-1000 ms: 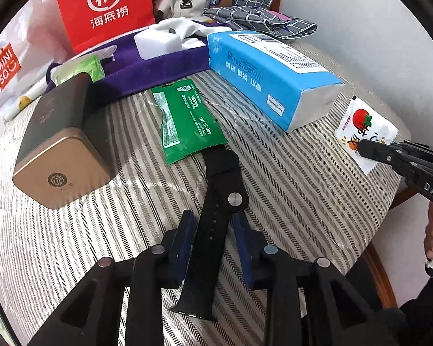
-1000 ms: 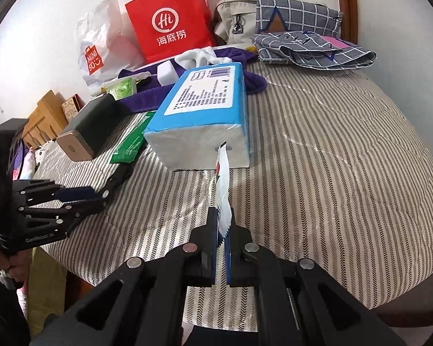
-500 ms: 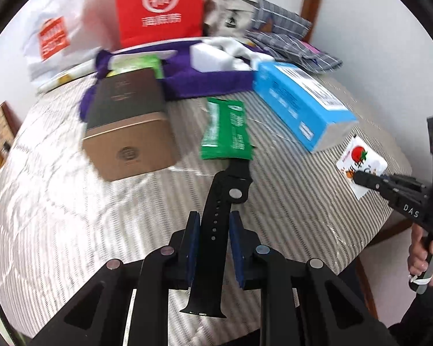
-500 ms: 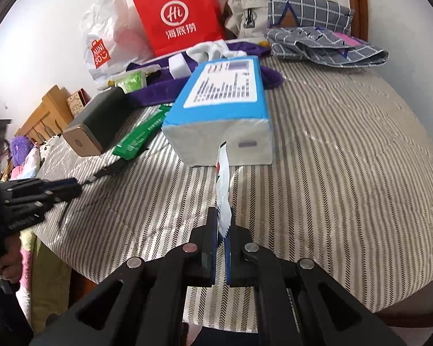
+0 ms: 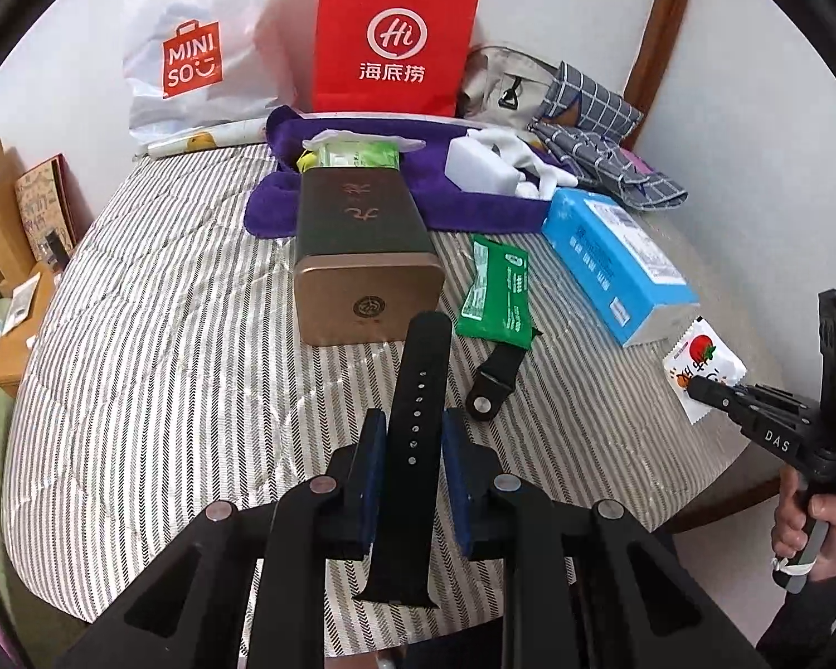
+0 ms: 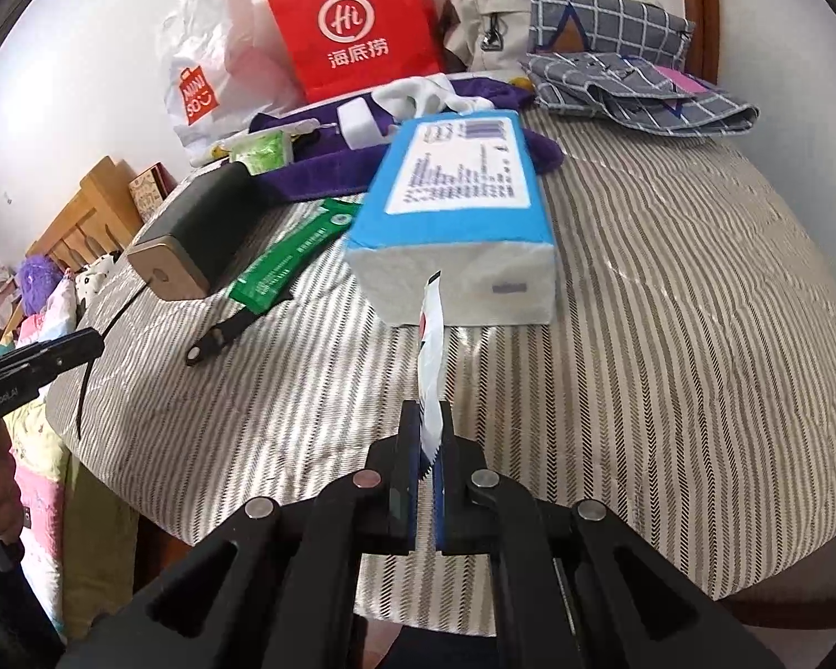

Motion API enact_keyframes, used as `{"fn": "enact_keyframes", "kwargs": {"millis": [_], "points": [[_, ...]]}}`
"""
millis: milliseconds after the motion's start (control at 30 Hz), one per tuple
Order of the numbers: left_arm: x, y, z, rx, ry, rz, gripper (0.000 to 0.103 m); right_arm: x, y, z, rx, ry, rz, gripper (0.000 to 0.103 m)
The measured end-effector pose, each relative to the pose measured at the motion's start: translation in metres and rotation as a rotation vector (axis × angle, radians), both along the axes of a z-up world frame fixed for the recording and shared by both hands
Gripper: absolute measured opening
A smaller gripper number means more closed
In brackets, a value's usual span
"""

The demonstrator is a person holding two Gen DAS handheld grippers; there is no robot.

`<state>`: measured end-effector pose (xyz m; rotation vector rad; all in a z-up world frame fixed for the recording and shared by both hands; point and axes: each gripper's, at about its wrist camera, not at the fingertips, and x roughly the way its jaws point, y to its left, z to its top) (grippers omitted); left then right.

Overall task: Organize soft objects
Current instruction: 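Lift the black strap with the left gripper while the right gripper holds the white strip, then carry the black strap and white card over the purple towel and lower them with both grippers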

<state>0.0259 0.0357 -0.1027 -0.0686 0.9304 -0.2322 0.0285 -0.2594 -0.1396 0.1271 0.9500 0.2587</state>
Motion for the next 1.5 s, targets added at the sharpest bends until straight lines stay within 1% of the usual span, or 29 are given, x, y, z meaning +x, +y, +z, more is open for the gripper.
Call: {"fn": "enact_keyframes", "kwargs": {"millis": [133,233,333,533,800,1100,1500], "points": [[0.000,0.005,0.007,-0.013,-0.018,0.023,0.020,-0.003,0.003,0.015,0.001,-0.022,0.005,0.004],[0.000,0.007,0.010,0.004,-0.025,0.045,0.020,-0.003,0.005,0.025,0.001,-0.037,0.007,0.004],[0.000,0.008,0.016,-0.007,-0.032,0.050,0.020,-0.003,0.007,0.034,-0.003,-0.050,0.016,0.004],[-0.003,0.008,0.035,-0.005,-0.075,0.071,0.020,0.001,0.013,0.053,-0.006,-0.082,0.045,0.004],[0.002,0.014,0.059,-0.012,-0.118,0.108,0.020,0.011,0.018,0.072,0.006,-0.110,0.065,0.004],[0.018,0.016,0.082,-0.012,-0.156,0.129,0.020,0.027,0.019,0.089,0.013,-0.132,0.068,0.004],[0.050,0.018,0.098,-0.030,-0.160,0.146,0.020,0.058,0.017,0.110,0.035,-0.161,0.061,0.004]]}}
